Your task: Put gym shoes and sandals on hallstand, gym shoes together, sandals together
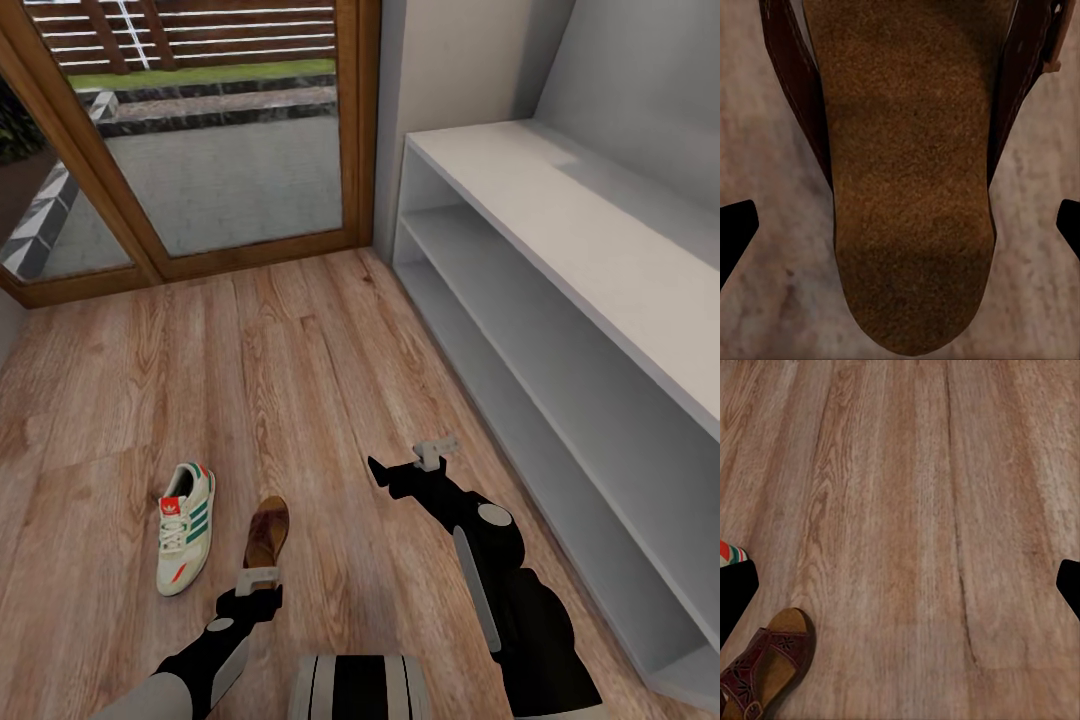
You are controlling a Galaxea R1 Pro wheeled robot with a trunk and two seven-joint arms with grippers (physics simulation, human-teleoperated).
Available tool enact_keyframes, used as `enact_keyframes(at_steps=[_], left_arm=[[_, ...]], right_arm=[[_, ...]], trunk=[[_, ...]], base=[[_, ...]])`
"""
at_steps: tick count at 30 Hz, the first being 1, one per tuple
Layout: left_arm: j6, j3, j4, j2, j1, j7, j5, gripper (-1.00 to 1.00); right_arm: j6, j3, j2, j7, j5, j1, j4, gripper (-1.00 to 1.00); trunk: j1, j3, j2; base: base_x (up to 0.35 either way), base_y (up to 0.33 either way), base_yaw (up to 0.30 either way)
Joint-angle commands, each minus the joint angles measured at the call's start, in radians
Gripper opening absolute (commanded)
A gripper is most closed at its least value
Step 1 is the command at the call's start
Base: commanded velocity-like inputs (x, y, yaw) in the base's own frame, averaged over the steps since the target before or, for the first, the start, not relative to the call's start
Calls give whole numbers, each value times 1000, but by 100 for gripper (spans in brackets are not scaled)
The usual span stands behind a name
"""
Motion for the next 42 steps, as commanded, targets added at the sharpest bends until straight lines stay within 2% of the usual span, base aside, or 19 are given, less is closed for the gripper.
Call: enact_keyframes(at_steps=[1, 23, 34, 42], left_arm=[[-4, -4, 1, 0, 0, 3, 7, 100], [-4, -3, 1, 0, 0, 1, 8, 100], [-4, -4, 1, 0, 0, 0, 9, 100], [-5, -2, 1, 0, 0, 0, 9, 100]], right_arm=[[5, -1, 0, 6, 6, 0, -1, 100], [5, -2, 0, 5, 6, 0, -1, 100], [5, -2, 0, 5, 6, 0, -1, 100], [5, -2, 0, 5, 6, 0, -1, 100]], trunk=[[0, -1, 0], [0, -1, 0], [5, -53, -3], [5, -57, -3]], base=[[4, 0, 0], [56, 0, 0], [0, 0, 0], [0, 0, 0]])
